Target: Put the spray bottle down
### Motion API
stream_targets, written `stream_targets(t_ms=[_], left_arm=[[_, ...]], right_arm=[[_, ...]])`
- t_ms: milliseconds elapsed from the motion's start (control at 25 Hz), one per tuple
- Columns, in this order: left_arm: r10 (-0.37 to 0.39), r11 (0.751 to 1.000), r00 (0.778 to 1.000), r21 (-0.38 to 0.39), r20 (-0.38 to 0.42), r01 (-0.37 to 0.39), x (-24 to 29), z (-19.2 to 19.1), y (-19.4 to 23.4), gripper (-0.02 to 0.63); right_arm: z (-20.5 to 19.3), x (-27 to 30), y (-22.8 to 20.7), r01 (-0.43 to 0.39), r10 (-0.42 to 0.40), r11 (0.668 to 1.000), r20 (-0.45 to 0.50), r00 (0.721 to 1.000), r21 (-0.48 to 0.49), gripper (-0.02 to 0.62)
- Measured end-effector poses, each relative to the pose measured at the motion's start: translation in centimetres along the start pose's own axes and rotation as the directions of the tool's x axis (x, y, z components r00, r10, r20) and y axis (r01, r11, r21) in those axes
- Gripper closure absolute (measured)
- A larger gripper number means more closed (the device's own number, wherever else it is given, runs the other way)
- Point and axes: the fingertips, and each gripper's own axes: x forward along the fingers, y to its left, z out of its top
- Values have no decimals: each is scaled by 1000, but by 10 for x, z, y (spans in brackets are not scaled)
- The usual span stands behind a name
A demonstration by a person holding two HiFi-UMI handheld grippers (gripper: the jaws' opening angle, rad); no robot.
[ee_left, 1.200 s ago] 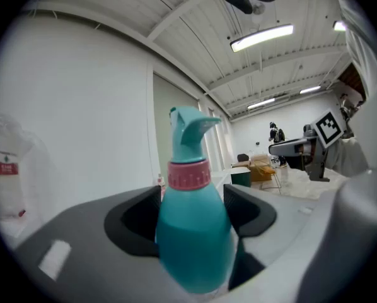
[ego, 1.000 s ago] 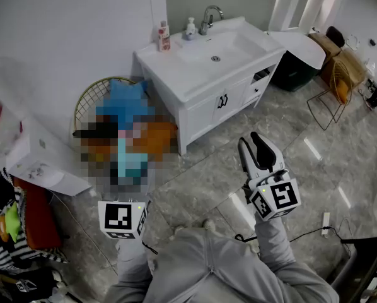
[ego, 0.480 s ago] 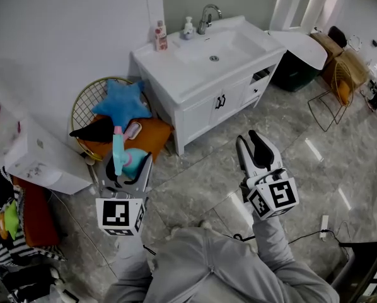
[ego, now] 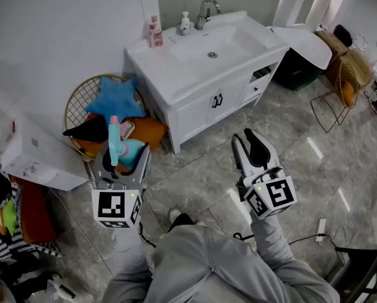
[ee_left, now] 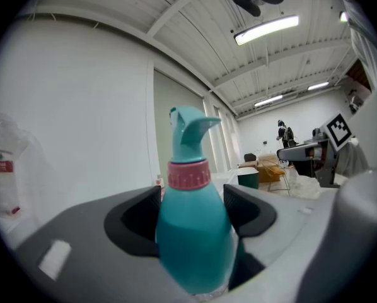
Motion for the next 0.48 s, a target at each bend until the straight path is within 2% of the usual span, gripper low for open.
stream_targets(t_ms=[240,480], left_arm=[[-25,1000,999,-3,-22,25,54,-12,12,244],[-68,998,997,4,-40,68,131,-26,43,244]], right_arm=[[-15,40,-25,14,-14,1000,-19,1000,13,468],[-25,109,-55,57,-57,998,-21,998,16,468]])
